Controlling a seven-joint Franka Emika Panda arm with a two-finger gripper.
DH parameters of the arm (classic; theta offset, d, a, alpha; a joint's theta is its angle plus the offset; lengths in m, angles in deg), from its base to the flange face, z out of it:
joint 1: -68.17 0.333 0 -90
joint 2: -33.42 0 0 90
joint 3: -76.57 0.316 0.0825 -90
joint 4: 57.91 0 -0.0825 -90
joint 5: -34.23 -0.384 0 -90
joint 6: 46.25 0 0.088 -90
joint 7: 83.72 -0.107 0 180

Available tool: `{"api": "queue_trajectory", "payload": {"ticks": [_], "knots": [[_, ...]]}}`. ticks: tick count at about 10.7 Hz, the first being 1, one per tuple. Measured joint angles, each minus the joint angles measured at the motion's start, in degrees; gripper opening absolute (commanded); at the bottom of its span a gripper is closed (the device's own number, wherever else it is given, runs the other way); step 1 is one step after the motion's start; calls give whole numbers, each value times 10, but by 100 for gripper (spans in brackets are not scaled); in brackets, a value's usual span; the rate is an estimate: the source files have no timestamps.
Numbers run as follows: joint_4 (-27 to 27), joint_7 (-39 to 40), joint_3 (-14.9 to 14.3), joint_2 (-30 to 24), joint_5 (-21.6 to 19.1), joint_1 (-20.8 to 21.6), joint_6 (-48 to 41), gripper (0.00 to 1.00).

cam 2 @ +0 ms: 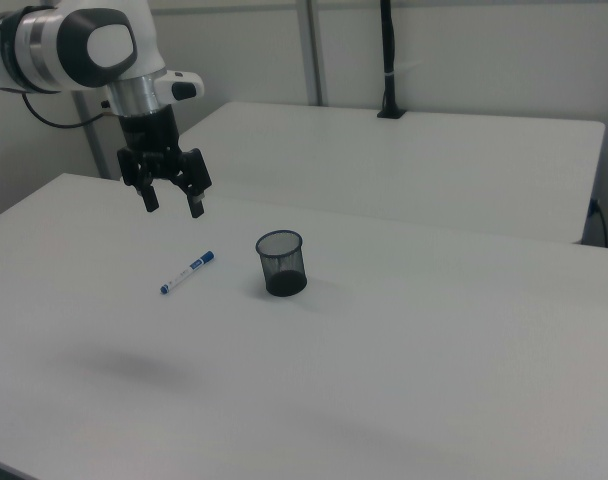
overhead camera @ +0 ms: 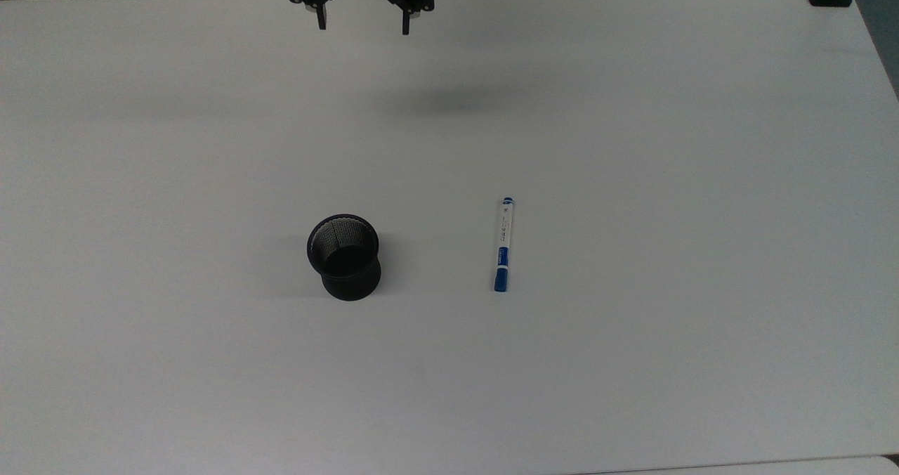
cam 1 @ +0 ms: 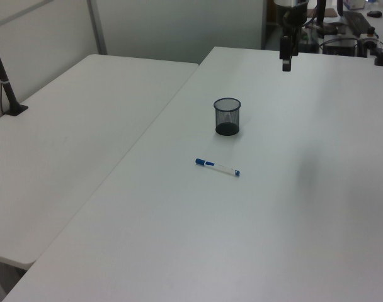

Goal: Insert the marker

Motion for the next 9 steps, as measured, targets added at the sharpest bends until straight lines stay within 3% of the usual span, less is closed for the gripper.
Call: {"api": "queue_trajectory", "payload": {"ticks": [9], "knots": [[-2,1,0,23,-3,0,34,100]]}}
